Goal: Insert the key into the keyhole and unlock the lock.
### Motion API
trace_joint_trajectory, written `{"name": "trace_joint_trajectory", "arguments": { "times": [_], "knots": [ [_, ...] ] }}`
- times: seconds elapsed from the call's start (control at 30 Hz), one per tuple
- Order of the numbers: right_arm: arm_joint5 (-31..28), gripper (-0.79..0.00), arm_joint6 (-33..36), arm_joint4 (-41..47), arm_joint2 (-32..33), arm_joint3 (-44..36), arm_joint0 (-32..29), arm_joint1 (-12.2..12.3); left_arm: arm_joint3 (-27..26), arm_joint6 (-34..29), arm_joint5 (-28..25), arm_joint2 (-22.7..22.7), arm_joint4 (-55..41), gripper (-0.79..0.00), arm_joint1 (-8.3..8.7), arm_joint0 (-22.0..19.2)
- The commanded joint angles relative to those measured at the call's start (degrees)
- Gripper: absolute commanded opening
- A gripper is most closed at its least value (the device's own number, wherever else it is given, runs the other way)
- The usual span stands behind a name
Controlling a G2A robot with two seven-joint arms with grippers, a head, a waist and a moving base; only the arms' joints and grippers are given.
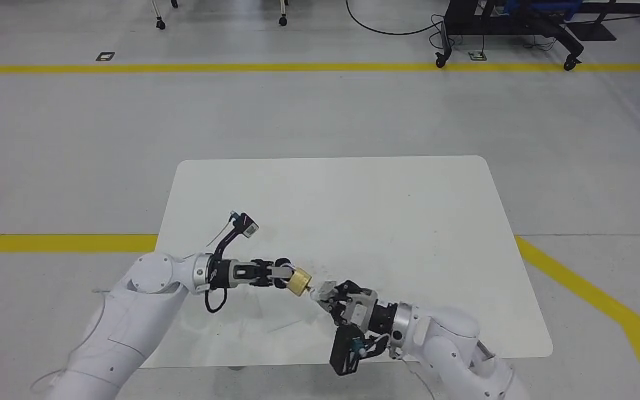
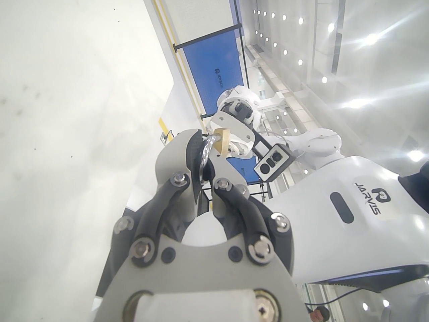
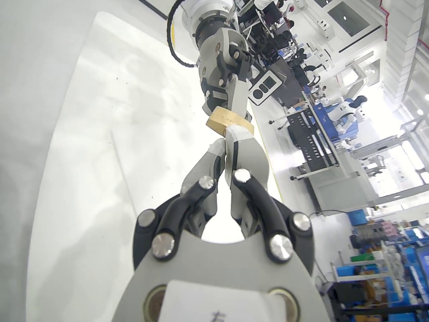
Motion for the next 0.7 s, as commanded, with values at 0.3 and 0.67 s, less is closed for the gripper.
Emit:
{"name": "trace_joint_trajectory", "arguments": {
  "times": [0.3, 0.67],
  "knots": [
    [-9.5, -0.785, -0.5, 16.9, 0.0, 7.8, 4.0, -0.3, -2.6, 1.5, -2.0, -1.7, 1.9, -0.785, 0.57, 1.4],
    [-7.7, 0.000, -0.9, 24.8, 1.4, 9.7, 4.2, -0.3, -2.9, 3.9, -3.3, -3.5, 5.5, -0.785, 1.18, 2.2]
  ]
}}
